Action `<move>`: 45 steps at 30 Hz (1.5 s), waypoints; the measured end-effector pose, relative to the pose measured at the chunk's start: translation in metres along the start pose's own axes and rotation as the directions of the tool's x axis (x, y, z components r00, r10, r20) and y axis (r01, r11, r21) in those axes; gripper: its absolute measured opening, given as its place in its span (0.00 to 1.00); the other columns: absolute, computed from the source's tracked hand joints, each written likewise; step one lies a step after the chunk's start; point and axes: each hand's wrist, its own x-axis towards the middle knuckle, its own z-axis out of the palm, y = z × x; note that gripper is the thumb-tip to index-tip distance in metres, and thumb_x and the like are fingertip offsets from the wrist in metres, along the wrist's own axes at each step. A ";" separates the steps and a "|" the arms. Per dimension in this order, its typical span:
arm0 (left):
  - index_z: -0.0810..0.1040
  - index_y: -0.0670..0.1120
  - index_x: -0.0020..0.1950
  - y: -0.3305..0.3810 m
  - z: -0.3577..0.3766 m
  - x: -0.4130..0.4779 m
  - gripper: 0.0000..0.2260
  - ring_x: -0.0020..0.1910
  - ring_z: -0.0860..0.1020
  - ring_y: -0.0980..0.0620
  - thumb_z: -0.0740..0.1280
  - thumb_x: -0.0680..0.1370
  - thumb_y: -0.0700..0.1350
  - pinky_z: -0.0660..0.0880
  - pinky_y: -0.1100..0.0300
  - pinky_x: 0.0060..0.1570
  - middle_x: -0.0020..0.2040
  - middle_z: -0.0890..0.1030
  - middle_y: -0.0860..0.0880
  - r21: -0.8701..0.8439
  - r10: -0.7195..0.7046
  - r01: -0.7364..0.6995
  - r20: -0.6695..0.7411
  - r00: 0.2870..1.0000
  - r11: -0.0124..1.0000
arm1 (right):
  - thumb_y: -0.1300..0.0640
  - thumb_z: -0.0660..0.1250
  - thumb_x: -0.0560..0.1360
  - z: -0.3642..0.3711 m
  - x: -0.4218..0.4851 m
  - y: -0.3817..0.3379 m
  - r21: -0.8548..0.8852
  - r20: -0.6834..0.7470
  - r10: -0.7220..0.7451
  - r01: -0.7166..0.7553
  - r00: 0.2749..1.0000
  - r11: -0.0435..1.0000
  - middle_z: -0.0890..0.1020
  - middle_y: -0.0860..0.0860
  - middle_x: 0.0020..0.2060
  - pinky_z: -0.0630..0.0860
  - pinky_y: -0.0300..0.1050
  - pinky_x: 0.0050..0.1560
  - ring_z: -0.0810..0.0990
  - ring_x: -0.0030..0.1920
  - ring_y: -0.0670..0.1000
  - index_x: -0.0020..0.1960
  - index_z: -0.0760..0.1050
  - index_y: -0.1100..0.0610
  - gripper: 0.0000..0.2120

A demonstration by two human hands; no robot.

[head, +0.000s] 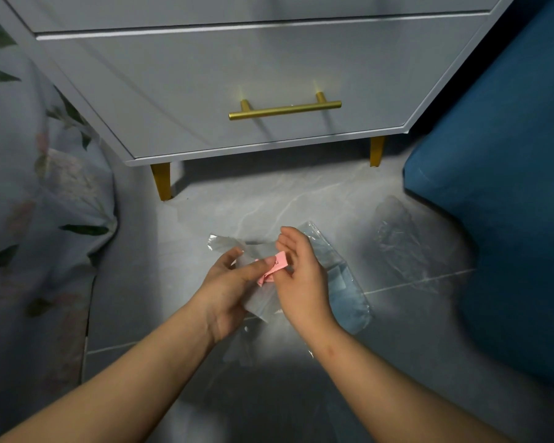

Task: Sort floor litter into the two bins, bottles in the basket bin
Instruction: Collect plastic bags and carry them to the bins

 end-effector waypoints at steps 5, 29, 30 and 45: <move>0.63 0.46 0.72 -0.001 -0.009 0.007 0.32 0.42 0.80 0.47 0.70 0.71 0.33 0.79 0.56 0.36 0.61 0.78 0.41 0.013 0.016 -0.015 -0.064 0.998 1.000 | 0.69 0.56 0.78 -0.009 0.003 0.007 -0.067 -0.045 -0.007 0.004 0.999 0.998 0.73 0.47 0.62 0.66 0.29 0.61 0.70 0.62 0.42 0.66 0.70 0.56 0.19; 0.79 0.42 0.50 -0.031 -0.024 0.030 0.05 0.23 0.75 0.64 0.68 0.75 0.37 0.70 0.73 0.26 0.38 0.80 0.47 0.537 0.313 -0.261 -0.006 0.950 0.802 | 0.53 0.70 0.69 -0.079 -0.002 0.072 -0.705 -0.349 0.260 -0.435 0.900 0.560 0.66 0.49 0.67 0.69 0.51 0.61 0.66 0.64 0.57 0.64 0.68 0.45 0.25; 0.79 0.43 0.50 -0.032 -0.024 0.032 0.04 0.24 0.75 0.63 0.68 0.75 0.37 0.70 0.72 0.27 0.38 0.80 0.47 0.553 0.318 -0.266 0.003 0.948 0.789 | 0.55 0.69 0.70 -0.079 -0.001 0.071 -0.694 -0.352 0.249 -0.430 0.902 0.578 0.68 0.50 0.65 0.70 0.51 0.60 0.67 0.63 0.58 0.63 0.69 0.46 0.23; 0.79 0.45 0.52 -0.037 -0.029 0.046 0.06 0.21 0.72 0.64 0.69 0.75 0.40 0.66 0.70 0.26 0.35 0.79 0.53 0.652 0.357 -0.305 0.056 0.933 0.694 | 0.52 0.61 0.75 -0.113 0.029 0.075 -0.670 -0.510 0.267 -0.573 0.817 0.473 0.61 0.53 0.72 0.60 0.56 0.65 0.63 0.67 0.61 0.75 0.50 0.42 0.33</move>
